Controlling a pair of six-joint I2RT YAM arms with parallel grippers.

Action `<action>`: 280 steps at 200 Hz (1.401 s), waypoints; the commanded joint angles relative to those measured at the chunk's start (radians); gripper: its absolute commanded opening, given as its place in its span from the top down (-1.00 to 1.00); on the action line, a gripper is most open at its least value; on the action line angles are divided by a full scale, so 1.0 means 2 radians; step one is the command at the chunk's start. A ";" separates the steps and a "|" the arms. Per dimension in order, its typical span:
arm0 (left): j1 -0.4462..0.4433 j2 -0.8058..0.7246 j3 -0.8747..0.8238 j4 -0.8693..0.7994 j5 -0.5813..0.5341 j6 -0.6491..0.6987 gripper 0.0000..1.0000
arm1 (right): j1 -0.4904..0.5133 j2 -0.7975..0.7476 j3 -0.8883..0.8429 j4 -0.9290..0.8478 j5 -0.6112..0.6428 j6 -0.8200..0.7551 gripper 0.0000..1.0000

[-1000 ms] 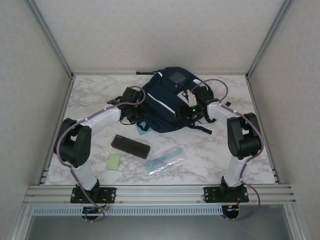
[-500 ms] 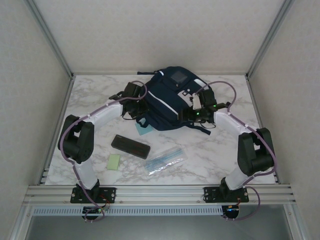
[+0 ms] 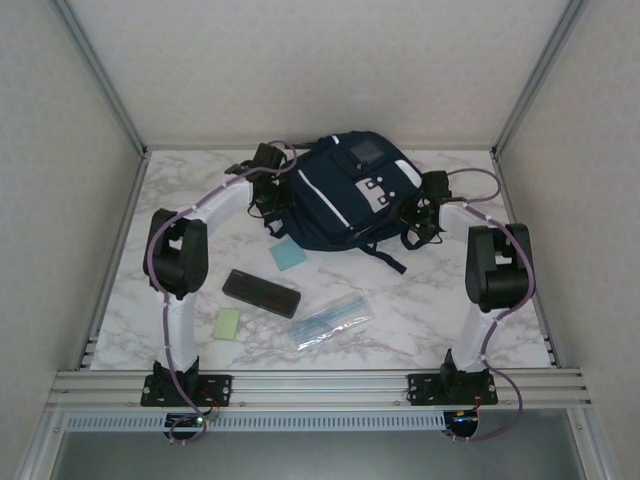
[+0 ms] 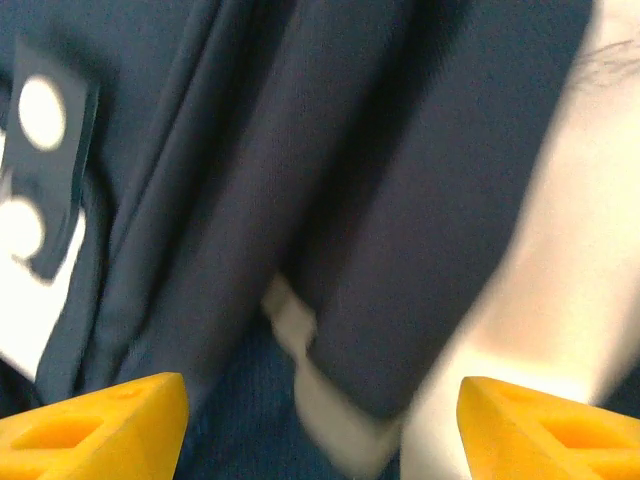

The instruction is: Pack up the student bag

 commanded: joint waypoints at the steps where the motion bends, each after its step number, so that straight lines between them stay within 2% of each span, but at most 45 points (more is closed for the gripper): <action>1: 0.014 0.007 0.062 -0.024 -0.030 0.074 0.68 | -0.002 0.024 0.021 0.050 -0.023 0.062 -0.43; 12: 0.013 -0.007 0.061 -0.047 -0.045 0.098 0.26 | -0.001 0.034 0.022 0.060 -0.032 0.073 -0.36; 17: 0.013 -0.017 0.054 -0.053 -0.052 0.110 0.12 | -0.001 0.037 0.020 0.067 -0.039 0.078 -0.27; 26: 0.012 -0.038 0.035 -0.062 -0.057 0.125 -0.05 | 0.000 0.041 0.013 0.081 -0.050 0.085 -0.06; 36: 0.007 -0.066 0.008 -0.059 -0.053 0.139 -0.15 | 0.003 0.043 0.003 0.093 -0.061 0.092 0.16; 48: -0.003 -0.100 -0.025 -0.049 -0.034 0.151 -0.19 | 0.008 0.040 -0.011 0.101 -0.065 0.097 0.35; 69: -0.037 -0.136 -0.054 -0.039 -0.003 0.179 -0.24 | 0.017 0.027 -0.045 0.118 -0.064 0.110 0.54; 89: -0.083 -0.138 -0.044 -0.044 0.009 0.213 -0.23 | 0.026 0.010 -0.079 0.138 -0.064 0.124 0.75; 107: -0.116 -0.114 -0.019 -0.048 0.028 0.231 -0.18 | 0.038 -0.003 -0.100 0.150 -0.061 0.132 0.84; 141: -0.149 -0.039 0.041 -0.076 0.034 0.233 0.18 | 0.056 -0.015 -0.117 0.157 -0.060 0.144 0.86; 184: -0.165 0.001 0.040 -0.076 0.018 0.208 0.29 | 0.065 -0.027 -0.122 0.160 -0.060 0.150 0.87; 198: -0.166 0.006 0.032 -0.074 -0.004 0.197 0.33 | 0.067 -0.029 -0.121 0.158 -0.060 0.150 0.87; 217: -0.167 0.010 0.022 -0.073 -0.039 0.181 0.29 | 0.068 -0.029 -0.122 0.159 -0.060 0.150 0.87; 243: -0.166 0.013 0.002 -0.059 -0.083 0.169 0.07 | 0.070 -0.029 -0.125 0.161 -0.059 0.151 0.87; 280: -0.164 0.038 -0.005 -0.062 -0.076 0.156 -0.02 | 0.070 -0.033 -0.131 0.161 -0.055 0.151 0.88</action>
